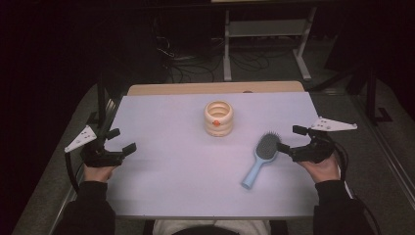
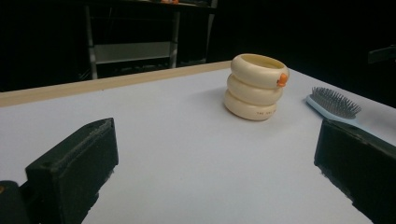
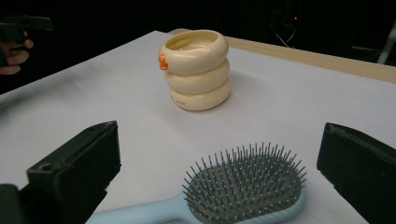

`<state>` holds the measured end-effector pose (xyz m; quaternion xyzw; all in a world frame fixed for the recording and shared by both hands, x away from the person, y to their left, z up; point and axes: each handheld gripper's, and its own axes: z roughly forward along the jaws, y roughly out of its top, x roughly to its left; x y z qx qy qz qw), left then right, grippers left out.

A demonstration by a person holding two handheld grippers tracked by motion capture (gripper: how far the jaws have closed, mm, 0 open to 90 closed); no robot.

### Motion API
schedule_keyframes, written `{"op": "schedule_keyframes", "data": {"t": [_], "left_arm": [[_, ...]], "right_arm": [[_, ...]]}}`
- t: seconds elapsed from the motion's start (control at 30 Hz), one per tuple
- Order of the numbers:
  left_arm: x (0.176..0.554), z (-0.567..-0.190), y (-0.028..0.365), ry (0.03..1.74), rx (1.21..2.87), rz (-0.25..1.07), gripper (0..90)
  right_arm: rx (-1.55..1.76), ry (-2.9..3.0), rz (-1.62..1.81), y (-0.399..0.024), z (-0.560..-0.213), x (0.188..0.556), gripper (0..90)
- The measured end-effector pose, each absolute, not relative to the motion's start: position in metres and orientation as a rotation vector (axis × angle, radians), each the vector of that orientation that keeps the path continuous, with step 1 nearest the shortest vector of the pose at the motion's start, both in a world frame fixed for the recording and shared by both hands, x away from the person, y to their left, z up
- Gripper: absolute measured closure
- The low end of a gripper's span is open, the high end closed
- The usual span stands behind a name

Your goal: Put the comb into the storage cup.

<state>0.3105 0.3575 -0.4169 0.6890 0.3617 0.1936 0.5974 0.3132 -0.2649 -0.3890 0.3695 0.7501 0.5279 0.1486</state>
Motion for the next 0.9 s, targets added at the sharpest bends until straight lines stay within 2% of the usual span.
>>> {"op": "schedule_keyframes", "data": {"t": [0.9], "left_arm": [[0.309, -0.416, 0.357, 0.840, 1.597, 0.456, 0.0]], "right_arm": [[0.983, 2.257, 1.478, -0.233, -0.375, 0.314, 0.0]]}}
